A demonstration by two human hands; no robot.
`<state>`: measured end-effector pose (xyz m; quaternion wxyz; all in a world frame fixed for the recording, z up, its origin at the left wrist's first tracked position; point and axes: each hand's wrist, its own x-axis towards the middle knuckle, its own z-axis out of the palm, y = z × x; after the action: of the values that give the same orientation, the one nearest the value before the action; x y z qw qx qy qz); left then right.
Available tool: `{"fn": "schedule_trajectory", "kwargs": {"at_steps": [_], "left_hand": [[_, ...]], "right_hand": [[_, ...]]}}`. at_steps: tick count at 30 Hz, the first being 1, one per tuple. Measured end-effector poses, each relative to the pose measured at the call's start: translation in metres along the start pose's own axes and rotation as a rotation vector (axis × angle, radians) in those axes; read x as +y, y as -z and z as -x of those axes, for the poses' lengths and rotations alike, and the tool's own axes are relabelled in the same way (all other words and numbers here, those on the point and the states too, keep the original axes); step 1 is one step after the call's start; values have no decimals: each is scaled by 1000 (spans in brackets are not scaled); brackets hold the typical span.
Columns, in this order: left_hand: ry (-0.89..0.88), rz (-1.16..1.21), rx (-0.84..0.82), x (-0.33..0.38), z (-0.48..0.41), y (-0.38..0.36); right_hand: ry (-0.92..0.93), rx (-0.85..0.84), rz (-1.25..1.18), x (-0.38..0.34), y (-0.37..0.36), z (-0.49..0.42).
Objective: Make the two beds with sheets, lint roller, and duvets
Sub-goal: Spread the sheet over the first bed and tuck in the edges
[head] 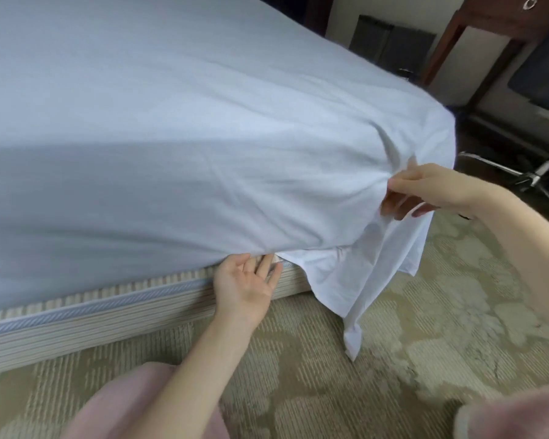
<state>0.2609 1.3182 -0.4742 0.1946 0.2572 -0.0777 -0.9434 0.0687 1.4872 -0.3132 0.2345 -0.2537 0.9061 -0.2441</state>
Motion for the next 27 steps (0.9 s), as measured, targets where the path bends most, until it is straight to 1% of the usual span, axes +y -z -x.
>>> {"fn": "schedule_trajectory", "kwargs": {"at_steps": [3, 4, 5, 6, 7, 8, 9, 10, 11, 12, 14, 15, 16, 19, 20, 22, 24, 26, 27], "left_hand": [[-70, 43, 81, -20, -5, -9], [-100, 57, 103, -26, -7, -14], [-134, 65, 123, -31, -10, -20], [-170, 63, 150, -36, -14, -25], [-207, 55, 177, -41, -17, -30], [-250, 52, 199, -46, -19, -35], [-301, 66, 214, -52, -21, -40], [-357, 85, 225, -58, -23, -42], [-413, 96, 227, -65, -26, -45], [-470, 105, 229, -72, -29, -48], [-576, 157, 234, -85, -37, -52], [-620, 184, 236, -91, -41, -54], [-660, 200, 244, -96, -44, -56], [-748, 201, 293, -107, -48, -63], [-774, 196, 319, -111, -49, -66], [-820, 178, 364, -117, -51, -74], [-850, 158, 392, -121, -53, -80], [-860, 111, 407, -122, -55, -81], [-857, 85, 414, -122, -55, -79]], "right_hand": [[-61, -332, 259, 0, 25, -21], [-73, -400, 349, 2, 34, -24], [-76, -424, 432, 6, 43, -28], [-63, -399, 508, 11, 50, -29], [-26, -338, 585, 17, 55, -28], [37, -238, 667, 26, 58, -27], [125, -86, 738, 38, 57, -28], [224, 103, 766, 51, 54, -29], [323, 296, 726, 65, 47, -31], [425, 464, 630, 79, 38, -31], [645, 692, 356, 106, 22, -35], [735, 757, 227, 118, 16, -40], [780, 775, 111, 128, 13, -46], [704, 667, -152, 148, 15, -66], [740, 669, -160, 154, 15, -73], [897, 713, -90, 162, 13, -84], [994, 759, -102, 164, 5, -91], [1008, 774, -172, 165, 4, -97], [983, 774, -209, 168, 9, -101]]}}
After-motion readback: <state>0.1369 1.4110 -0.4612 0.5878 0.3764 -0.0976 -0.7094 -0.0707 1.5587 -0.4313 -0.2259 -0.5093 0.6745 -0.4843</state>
